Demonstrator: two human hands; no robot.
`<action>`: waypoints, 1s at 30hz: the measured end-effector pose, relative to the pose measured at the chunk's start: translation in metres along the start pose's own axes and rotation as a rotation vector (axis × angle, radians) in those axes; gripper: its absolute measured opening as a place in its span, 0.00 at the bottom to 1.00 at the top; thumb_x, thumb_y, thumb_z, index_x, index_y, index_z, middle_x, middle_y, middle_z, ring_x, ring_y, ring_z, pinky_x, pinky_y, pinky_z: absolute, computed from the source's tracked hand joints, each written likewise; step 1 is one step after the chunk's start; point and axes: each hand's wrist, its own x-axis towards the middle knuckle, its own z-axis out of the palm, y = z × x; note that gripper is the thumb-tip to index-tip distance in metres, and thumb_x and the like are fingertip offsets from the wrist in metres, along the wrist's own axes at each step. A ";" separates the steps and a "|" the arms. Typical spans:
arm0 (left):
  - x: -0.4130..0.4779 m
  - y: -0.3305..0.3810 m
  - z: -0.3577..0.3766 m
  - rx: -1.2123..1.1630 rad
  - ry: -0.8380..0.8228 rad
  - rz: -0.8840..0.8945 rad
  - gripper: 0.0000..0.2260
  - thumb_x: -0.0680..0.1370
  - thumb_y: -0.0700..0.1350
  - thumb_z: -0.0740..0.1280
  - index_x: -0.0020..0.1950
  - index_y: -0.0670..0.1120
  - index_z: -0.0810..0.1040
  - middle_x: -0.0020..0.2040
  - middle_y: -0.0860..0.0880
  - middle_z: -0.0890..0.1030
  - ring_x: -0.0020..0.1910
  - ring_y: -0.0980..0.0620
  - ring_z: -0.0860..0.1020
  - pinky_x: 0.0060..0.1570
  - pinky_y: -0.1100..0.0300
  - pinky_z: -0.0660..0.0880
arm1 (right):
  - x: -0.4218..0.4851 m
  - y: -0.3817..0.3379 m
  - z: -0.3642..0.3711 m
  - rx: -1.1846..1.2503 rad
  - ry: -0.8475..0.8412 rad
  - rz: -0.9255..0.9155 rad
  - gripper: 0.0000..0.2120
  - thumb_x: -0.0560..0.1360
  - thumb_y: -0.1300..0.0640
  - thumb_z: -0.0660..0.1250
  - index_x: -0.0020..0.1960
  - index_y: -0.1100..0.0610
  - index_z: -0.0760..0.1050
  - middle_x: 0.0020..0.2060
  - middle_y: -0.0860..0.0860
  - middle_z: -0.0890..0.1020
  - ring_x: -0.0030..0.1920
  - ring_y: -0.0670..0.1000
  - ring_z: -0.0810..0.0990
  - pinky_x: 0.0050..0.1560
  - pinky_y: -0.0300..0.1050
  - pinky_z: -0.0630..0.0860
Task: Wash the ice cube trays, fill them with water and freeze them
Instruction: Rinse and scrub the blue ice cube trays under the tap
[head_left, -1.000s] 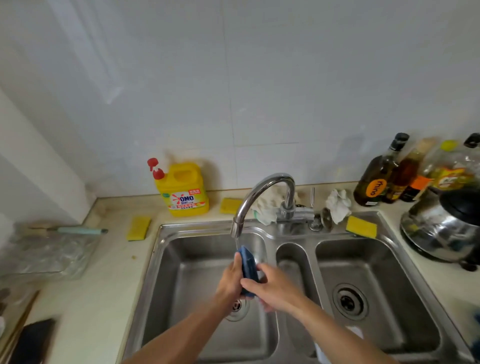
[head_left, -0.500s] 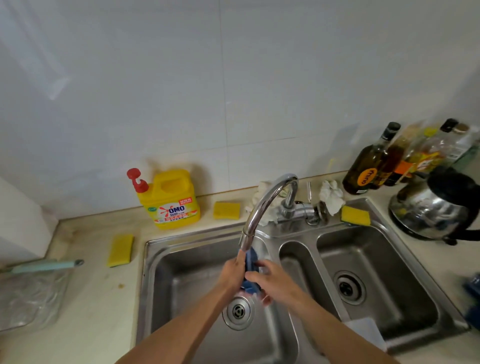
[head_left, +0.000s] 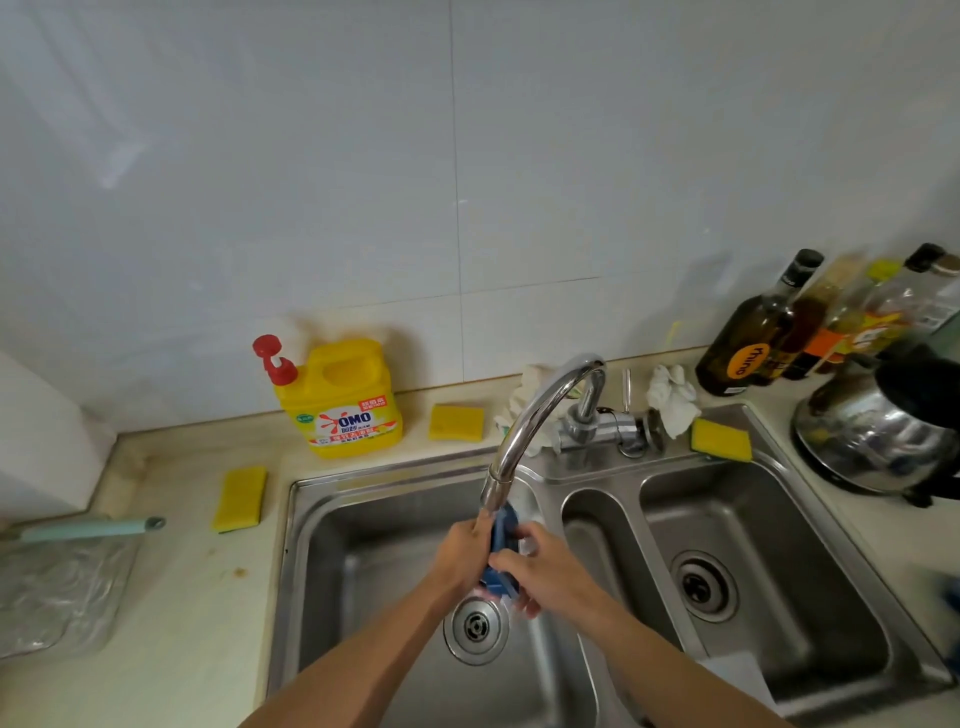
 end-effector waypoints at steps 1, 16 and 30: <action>0.002 0.001 0.000 0.017 0.015 0.013 0.24 0.85 0.58 0.54 0.50 0.42 0.83 0.46 0.41 0.85 0.38 0.50 0.83 0.41 0.56 0.82 | 0.000 -0.001 -0.002 -0.003 -0.002 -0.005 0.19 0.75 0.44 0.71 0.62 0.47 0.68 0.44 0.53 0.86 0.32 0.48 0.83 0.37 0.42 0.83; 0.011 0.009 -0.009 0.183 -0.020 0.095 0.22 0.86 0.56 0.54 0.47 0.45 0.81 0.42 0.47 0.85 0.38 0.52 0.82 0.42 0.59 0.80 | 0.000 -0.008 -0.004 0.013 -0.007 -0.031 0.19 0.78 0.49 0.70 0.64 0.51 0.67 0.43 0.58 0.86 0.32 0.50 0.81 0.36 0.43 0.82; 0.014 0.004 -0.027 0.268 0.043 0.024 0.28 0.85 0.60 0.51 0.51 0.39 0.80 0.45 0.41 0.83 0.41 0.47 0.81 0.46 0.54 0.80 | -0.013 -0.005 -0.045 -0.060 -0.014 0.036 0.28 0.79 0.47 0.69 0.75 0.55 0.67 0.49 0.52 0.81 0.31 0.47 0.81 0.38 0.43 0.83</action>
